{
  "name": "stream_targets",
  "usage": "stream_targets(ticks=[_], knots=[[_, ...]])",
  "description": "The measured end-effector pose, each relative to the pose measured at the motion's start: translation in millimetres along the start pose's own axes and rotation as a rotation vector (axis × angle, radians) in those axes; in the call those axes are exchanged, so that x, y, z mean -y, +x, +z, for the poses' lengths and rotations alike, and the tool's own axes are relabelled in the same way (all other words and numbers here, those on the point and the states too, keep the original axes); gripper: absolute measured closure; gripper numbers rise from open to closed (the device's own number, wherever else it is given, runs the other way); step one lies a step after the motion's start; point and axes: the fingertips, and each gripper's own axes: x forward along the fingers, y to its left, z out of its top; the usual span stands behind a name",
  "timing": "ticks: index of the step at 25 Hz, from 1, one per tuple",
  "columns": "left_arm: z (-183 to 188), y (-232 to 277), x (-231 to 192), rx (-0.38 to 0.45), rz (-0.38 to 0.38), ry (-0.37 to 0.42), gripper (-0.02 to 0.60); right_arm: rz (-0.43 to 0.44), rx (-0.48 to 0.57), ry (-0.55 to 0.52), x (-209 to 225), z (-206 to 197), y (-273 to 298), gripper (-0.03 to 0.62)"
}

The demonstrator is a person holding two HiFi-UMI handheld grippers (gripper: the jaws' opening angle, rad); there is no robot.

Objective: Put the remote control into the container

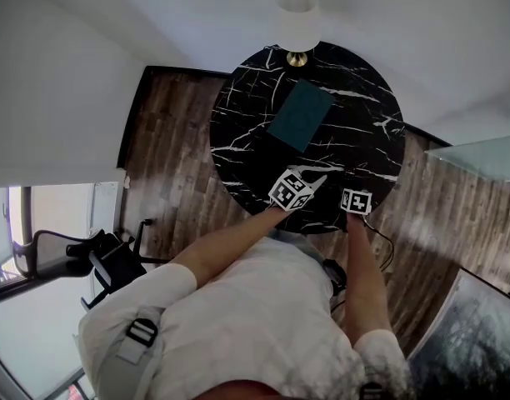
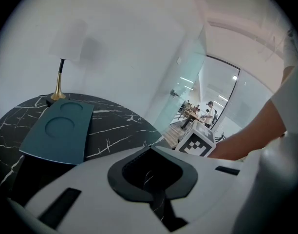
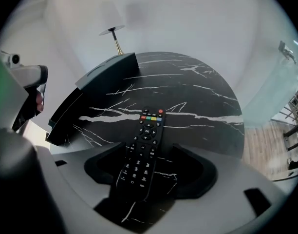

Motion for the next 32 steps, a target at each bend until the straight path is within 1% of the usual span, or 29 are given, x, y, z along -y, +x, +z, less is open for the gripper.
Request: stream_targets(ticks=[4,8,9,10,11,15,18,22,26,32], knots=[[-3.2,-0.7,2.9,-0.013,-0.007,0.018,0.575,-0.023,-0.005,-0.033,4.2,-6.2,7.4,0.310],[-6.7,-3.4,0.5,-0.020,-0.002,0.011,0.575,-0.044,0.001,-0.081,6.0,-5.9,5.8,0.312],[-7.4,-4.4,-0.1,-0.022,-0.001,0.012,0.575,-0.045,0.002,-0.093,5.9,-5.8,5.0,0.320],[-8.4,-5.5,-0.4,-0.024,0.000,0.011,0.575,-0.043,0.001,-0.100,5.4,-6.5,4.2,0.362],[-9.7,-6.6,-0.6,-0.026,0.001,0.009,0.575,-0.038,0.000,-0.104,4.4,-7.6,3.8,0.388],[-12.7,-10.1,-1.8,-0.027,0.005,0.005,0.575,-0.010,0.009,-0.105,-1.5,-8.1,2.0,0.398],[-11.7,-13.4,0.8,-0.023,0.002,0.011,0.575,0.016,0.035,-0.070,-4.6,-4.6,-2.6,0.399],[-9.9,-21.1,1.9,-0.013,0.001,0.019,0.575,0.048,0.077,0.004,-5.2,2.3,-6.7,0.402],[-10.8,-28.2,-1.9,-0.009,0.012,0.015,0.575,0.080,0.090,0.060,-6.2,5.4,-10.3,0.404],[-6.8,-41.0,-2.7,0.011,0.020,0.023,0.575,0.167,0.169,0.212,-13.5,17.5,-24.6,0.404]])
